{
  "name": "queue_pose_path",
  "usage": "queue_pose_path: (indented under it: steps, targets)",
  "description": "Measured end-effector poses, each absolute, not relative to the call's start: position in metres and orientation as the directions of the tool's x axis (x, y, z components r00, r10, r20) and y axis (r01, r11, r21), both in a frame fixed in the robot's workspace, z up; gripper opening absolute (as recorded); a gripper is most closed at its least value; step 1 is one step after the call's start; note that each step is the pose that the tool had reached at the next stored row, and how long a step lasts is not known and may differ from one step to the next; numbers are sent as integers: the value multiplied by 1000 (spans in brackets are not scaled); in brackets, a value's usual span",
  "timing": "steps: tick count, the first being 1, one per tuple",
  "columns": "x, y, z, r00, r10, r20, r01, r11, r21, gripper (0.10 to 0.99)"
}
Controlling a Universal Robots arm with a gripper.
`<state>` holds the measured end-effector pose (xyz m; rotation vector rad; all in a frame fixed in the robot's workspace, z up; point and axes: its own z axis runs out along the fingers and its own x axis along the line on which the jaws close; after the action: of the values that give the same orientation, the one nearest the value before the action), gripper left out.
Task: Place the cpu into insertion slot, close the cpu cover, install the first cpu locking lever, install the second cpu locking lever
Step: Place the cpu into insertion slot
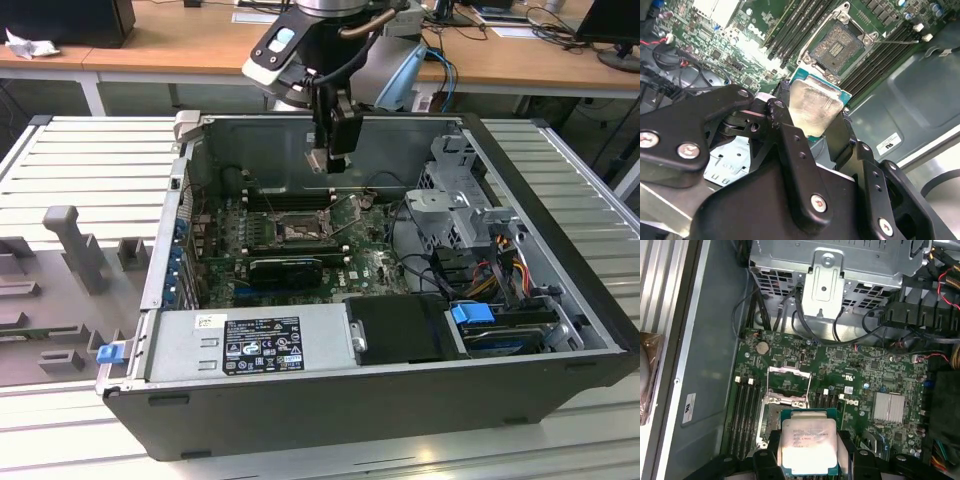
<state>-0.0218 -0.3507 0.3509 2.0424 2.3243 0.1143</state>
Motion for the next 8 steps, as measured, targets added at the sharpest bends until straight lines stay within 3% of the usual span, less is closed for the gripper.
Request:
queue_pose_path:
  steps: [8]
  targets:
    - [-24,-351,349,-46,999,15,995,44,85,529]
